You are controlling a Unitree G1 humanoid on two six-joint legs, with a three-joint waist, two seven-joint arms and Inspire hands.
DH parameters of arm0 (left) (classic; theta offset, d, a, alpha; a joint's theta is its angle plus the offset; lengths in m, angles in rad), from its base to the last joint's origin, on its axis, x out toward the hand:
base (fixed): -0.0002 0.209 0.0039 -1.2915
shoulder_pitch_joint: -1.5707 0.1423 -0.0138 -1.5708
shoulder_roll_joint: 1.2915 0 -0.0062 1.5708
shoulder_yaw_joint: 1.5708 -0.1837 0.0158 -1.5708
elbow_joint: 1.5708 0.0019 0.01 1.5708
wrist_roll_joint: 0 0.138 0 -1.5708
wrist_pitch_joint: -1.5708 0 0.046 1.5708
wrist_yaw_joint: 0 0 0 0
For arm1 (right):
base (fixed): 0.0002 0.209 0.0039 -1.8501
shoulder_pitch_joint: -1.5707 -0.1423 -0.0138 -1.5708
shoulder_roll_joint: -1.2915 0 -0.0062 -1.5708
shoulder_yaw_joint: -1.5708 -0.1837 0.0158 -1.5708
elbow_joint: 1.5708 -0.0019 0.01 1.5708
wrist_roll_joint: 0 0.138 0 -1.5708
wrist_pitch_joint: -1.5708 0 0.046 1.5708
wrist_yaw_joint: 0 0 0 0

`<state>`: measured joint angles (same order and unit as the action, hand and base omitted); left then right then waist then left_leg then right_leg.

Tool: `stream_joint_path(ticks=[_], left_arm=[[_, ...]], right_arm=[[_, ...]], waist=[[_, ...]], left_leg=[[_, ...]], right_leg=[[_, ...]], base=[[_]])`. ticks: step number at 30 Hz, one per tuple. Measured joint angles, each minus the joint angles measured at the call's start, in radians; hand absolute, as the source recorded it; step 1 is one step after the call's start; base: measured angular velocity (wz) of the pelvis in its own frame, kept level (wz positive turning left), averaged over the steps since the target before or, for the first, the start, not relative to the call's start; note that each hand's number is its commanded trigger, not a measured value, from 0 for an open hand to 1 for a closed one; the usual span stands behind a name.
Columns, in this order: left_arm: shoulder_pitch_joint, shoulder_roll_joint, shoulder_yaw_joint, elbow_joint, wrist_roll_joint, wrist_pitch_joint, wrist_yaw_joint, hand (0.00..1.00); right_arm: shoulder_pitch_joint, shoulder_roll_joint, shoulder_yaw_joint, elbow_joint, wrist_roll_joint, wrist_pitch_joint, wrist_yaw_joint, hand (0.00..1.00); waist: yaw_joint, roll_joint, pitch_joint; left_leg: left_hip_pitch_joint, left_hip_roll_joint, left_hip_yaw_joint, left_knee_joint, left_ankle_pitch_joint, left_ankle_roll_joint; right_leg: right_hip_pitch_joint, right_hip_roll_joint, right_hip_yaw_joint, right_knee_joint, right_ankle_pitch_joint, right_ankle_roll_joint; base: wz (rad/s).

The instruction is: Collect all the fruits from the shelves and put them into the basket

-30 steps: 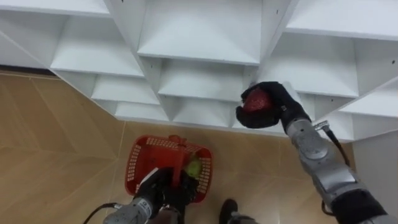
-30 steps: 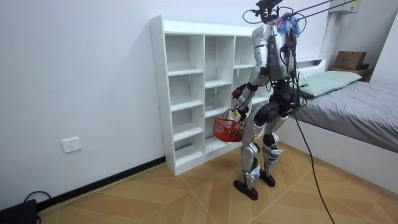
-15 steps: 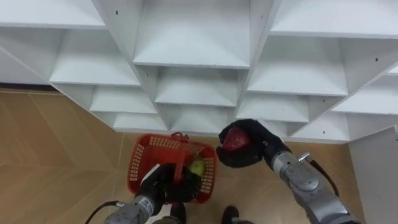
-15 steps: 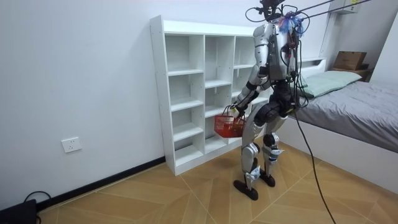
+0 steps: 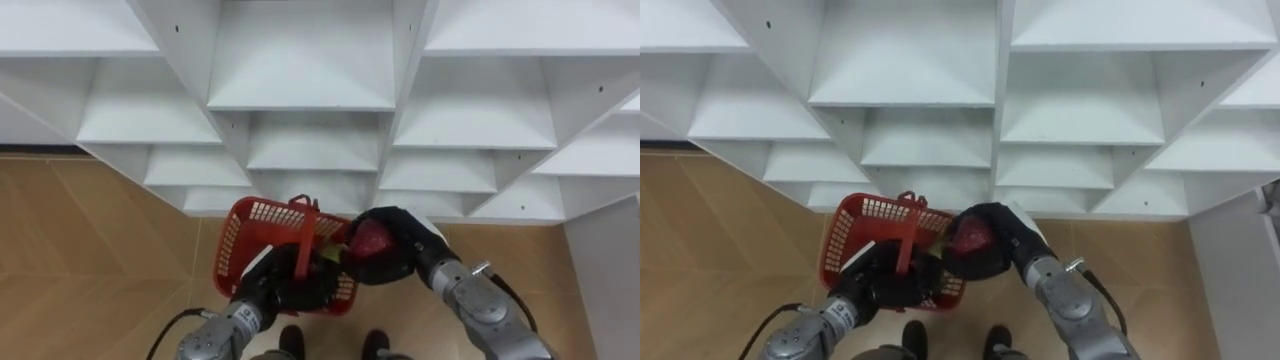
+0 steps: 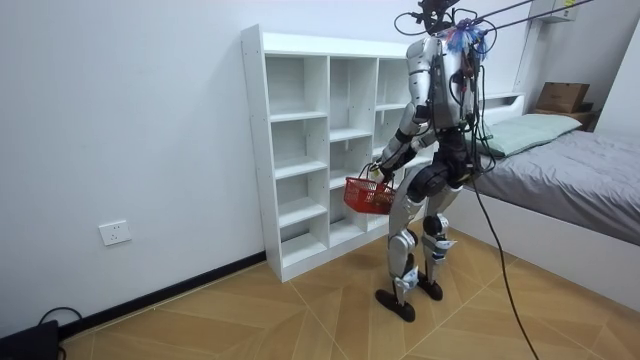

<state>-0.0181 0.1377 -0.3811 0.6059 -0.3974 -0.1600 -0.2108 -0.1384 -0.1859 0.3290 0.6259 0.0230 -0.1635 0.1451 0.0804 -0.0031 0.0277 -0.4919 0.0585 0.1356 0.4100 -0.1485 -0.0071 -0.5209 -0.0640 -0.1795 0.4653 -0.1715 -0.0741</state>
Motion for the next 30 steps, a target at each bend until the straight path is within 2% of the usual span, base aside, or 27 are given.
stream_joint_path(ticks=[2, 8, 15, 19, 24, 30], left_arm=[[0.002, 0.002, -0.015, 0.0, -0.035, 0.0, 0.0, 1.0], [0.005, -0.001, -0.032, 0.001, -0.098, -0.001, -0.001, 1.0], [0.004, -0.005, -0.039, 0.001, -0.12, -0.001, -0.026, 1.0], [0.004, -0.005, -0.039, 0.002, -0.121, -0.001, -0.038, 1.0], [-0.003, -0.005, -0.058, 0.003, -0.122, 0.002, -0.044, 1.0], [-0.027, -0.01, -0.07, 0.024, -0.124, 0.01, -0.061, 1.0]], right_arm=[[-0.002, 0.003, 0.0, 0.052, 0.044, -0.011, -0.017, 1.0], [-0.013, 0.023, 0.0, 0.147, 0.059, -0.01, -0.049, 1.0], [-0.031, 0.039, 0.0, 0.188, 0.059, -0.009, -0.082, 1.0], [-0.041, 0.038, 0.0, 0.188, 0.059, -0.009, -0.105, 1.0], [-0.051, 0.036, 0.0, 0.192, 0.059, -0.008, -0.116, 1.0], [-0.085, 0.038, 0.0, 0.192, 0.059, 0.007, -0.152, 1.0]], waist=[[0.0, 0.002, 0.0018], [-0.002, 0.006, 0.0025], [0.002, 0.005, 0.0036], [0.002, 0.006, 0.0073], [0.001, 0.02, 0.0169], [0.0, 0.022, 0.0178]], left_leg=[[0.01, 0.0, 0.0, -0.003, 0.0, 0.0], [0.016, 0.0, 0.001, -0.004, 0.0, 0.001], [0.015, 0.0, 0.0, -0.003, -0.001, 0.002], [0.015, 0.0, 0.0, -0.003, -0.002, 0.002], [0.012, -0.002, 0.001, -0.002, -0.004, 0.005], [0.01, -0.002, 0.002, -0.003, -0.004, 0.005]], right_leg=[[0.011, 0.0, -0.001, -0.003, 0.0, 0.0], [0.017, 0.0, 0.0, -0.003, -0.001, 0.002], [0.017, 0.0, 0.0, -0.002, -0.001, 0.002], [0.017, 0.0, 0.0, -0.003, -0.001, 0.002], [0.014, -0.003, -0.001, 0.0, -0.003, 0.005], [0.011, -0.003, 0.0, -0.001, -0.004, 0.005]], base=[[0.0], [0.0], [0.0], [0.0], [0.0], [0.0]])
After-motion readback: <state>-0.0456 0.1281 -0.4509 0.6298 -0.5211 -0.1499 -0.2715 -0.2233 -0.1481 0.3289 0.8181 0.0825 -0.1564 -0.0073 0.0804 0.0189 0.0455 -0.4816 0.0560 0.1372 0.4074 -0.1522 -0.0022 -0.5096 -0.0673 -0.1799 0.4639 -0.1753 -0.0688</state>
